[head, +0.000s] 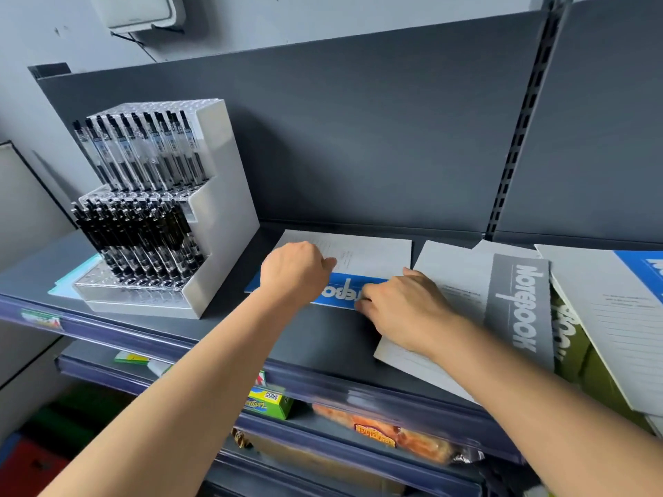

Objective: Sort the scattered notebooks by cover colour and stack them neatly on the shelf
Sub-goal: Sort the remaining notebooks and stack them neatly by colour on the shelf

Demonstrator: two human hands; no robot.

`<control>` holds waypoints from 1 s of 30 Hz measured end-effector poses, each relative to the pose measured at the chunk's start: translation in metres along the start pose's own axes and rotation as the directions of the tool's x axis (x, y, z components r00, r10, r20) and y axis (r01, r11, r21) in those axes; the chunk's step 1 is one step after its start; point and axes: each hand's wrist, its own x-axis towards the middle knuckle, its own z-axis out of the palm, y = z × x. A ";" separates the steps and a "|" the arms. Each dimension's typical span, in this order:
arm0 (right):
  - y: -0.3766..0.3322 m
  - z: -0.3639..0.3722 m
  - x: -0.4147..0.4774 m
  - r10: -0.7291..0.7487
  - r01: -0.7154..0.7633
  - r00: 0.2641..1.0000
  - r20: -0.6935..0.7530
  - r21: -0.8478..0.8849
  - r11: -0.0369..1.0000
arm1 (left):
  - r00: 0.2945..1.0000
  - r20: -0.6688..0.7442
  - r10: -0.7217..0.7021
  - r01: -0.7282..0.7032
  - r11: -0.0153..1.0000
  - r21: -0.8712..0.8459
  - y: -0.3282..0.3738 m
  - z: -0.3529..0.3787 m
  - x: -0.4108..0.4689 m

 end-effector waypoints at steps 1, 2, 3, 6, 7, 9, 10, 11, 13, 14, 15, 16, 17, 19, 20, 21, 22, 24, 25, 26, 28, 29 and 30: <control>0.000 -0.001 -0.005 -0.002 0.002 1.000 -0.026 -0.023 1.000 | 0.999 0.019 0.037 -0.037 0.999 -0.029 0.001 0.001 0.004; 0.001 -0.002 -0.009 -0.005 0.003 0.999 -0.052 -0.035 0.999 | 0.995 0.065 0.074 -0.070 0.996 -0.062 0.002 0.003 0.008; 0.001 -0.001 -0.012 0.001 -0.002 0.997 -0.077 -0.023 1.000 | 0.987 0.121 0.106 -0.094 0.991 -0.096 0.003 0.007 0.014; 0.005 0.000 -0.018 0.056 -0.045 0.995 -0.083 0.126 0.991 | 0.953 0.242 0.185 -0.138 0.970 -0.200 0.006 0.009 0.032; 0.007 0.000 -0.018 0.070 -0.056 0.995 -0.072 0.171 0.984 | 0.939 0.262 0.225 -0.172 0.963 -0.208 0.007 0.006 0.040; 0.011 0.003 -0.018 0.075 -0.063 0.996 -0.049 0.211 0.976 | 0.889 0.344 0.302 -0.248 0.949 -0.193 0.012 0.000 0.056; 0.013 0.005 -0.018 0.077 -0.067 0.996 -0.039 0.212 0.975 | 0.859 0.396 0.324 -0.276 0.945 -0.175 0.015 -0.003 0.065; 0.013 0.005 -0.018 0.081 -0.073 0.996 -0.031 0.218 0.973 | 0.829 0.447 0.337 -0.303 0.941 -0.148 0.018 -0.003 0.072; 0.013 0.006 -0.015 0.086 -0.076 0.996 -0.033 0.236 0.969 | 0.779 0.525 0.342 -0.349 0.933 -0.089 0.021 -0.004 0.083; 0.013 0.006 -0.015 0.096 -0.085 0.995 -0.035 0.237 0.968 | 0.765 0.546 0.341 -0.361 0.930 -0.075 0.024 -0.003 0.089; 0.013 0.006 -0.015 0.098 -0.086 0.994 -0.039 0.241 0.967 | 0.766 0.549 0.336 -0.362 0.930 -0.064 0.025 -0.002 0.093; 0.012 0.005 -0.015 0.097 -0.082 0.994 -0.046 0.249 0.965 | 0.773 0.541 0.332 -0.362 0.930 -0.053 0.025 -0.003 0.095; 0.012 0.005 -0.015 0.103 -0.088 0.994 -0.046 0.257 0.962 | 0.780 0.529 0.335 -0.366 0.929 -0.049 0.025 -0.002 0.097; 0.014 0.004 -0.016 0.126 -0.112 0.992 -0.029 0.284 0.952 | 0.793 0.522 0.313 -0.353 0.935 -0.024 0.024 -0.001 0.098; 0.015 0.003 -0.018 0.138 -0.123 0.990 -0.026 0.307 0.944 | 0.800 0.524 0.292 -0.338 0.941 -0.008 0.023 0.000 0.096; 0.017 0.002 -0.019 0.148 -0.130 0.989 -0.029 0.330 0.935 | 0.810 0.517 0.277 -0.322 0.947 -0.004 0.021 0.001 0.094; 0.018 0.002 -0.019 0.155 -0.133 0.987 -0.034 0.356 0.925 | 0.826 0.491 0.277 -0.310 0.951 -0.015 0.018 0.000 0.092; 0.020 0.001 -0.021 0.160 -0.126 0.986 -0.048 0.418 0.900 | 0.875 0.370 0.314 -0.312 0.948 -0.067 0.010 -0.005 0.088; 0.021 0.001 -0.022 0.169 -0.126 0.984 -0.057 0.446 0.886 | 0.898 0.289 0.331 -0.321 0.943 -0.083 0.007 -0.012 0.086; 0.022 0.000 -0.022 0.182 -0.129 0.981 -0.069 0.465 0.876 | 0.915 0.216 0.341 -0.330 0.940 -0.087 0.006 -0.021 0.083; 0.025 -0.001 -0.021 0.207 -0.120 0.970 -0.125 0.495 0.861 | 0.930 0.096 0.355 -0.348 0.934 -0.084 0.005 -0.045 0.074; 0.026 -0.003 -0.020 0.216 -0.105 0.963 -0.163 0.511 0.853 | 0.931 0.045 0.362 -0.358 0.930 -0.080 0.006 -0.058 0.069; 0.027 -0.006 -0.020 0.221 -0.088 0.955 -0.197 0.524 0.847 | 0.931 -0.008 0.365 -0.364 0.929 -0.070 0.007 -0.072 0.063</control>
